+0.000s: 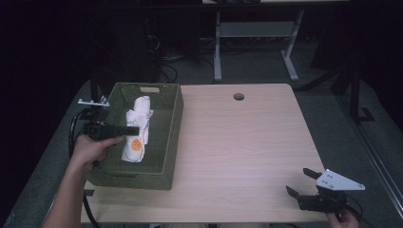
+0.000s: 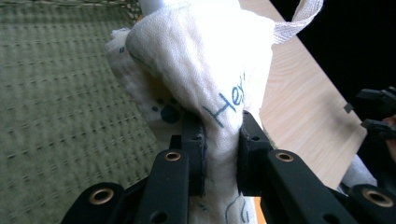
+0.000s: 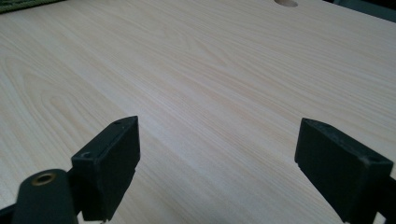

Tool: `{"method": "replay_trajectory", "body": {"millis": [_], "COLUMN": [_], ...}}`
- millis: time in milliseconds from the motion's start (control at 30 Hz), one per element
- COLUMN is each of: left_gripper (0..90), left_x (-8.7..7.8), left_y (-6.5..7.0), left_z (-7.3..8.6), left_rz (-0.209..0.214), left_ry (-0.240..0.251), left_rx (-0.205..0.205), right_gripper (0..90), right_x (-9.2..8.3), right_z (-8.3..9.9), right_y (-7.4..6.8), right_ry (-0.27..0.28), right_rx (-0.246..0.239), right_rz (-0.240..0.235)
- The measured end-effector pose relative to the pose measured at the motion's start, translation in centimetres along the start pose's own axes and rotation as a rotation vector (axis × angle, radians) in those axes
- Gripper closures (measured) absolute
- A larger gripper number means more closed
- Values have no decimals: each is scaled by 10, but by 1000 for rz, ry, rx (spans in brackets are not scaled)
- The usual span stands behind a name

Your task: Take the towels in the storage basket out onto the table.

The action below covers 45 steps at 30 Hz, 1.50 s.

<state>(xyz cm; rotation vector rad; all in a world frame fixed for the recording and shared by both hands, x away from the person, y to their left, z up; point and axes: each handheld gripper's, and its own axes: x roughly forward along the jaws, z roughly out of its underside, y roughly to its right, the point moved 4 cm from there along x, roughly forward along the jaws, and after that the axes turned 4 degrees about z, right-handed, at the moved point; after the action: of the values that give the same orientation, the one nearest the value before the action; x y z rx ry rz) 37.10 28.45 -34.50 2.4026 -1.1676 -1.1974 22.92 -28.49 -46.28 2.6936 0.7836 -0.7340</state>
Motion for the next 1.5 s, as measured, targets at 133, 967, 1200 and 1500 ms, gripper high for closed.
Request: {"method": "replay_trajectory", "body": {"millis": [133, 967, 1200, 1500], "left_gripper": [768, 769, 768, 768], "left_x": [4, 12, 17, 34], "left_y": [8, 44, 52, 67], "left_z": [-5, -27, -30, -31], "left_rz": [23, 68, 82, 112], "left_ry": [1, 5, 1, -14], "left_rx": [19, 84, 101, 128], "right_gripper": [139, 138, 138, 139], "right_x": [0, -2, -3, -3], "right_z": [0, 1, 3, 3], "right_y": [0, 1, 1, 1], "right_ry": [-1, 9, 5, 12], "right_rx": [-2, 3, 10, 8], "right_rz": [-2, -9, -7, -11]}}
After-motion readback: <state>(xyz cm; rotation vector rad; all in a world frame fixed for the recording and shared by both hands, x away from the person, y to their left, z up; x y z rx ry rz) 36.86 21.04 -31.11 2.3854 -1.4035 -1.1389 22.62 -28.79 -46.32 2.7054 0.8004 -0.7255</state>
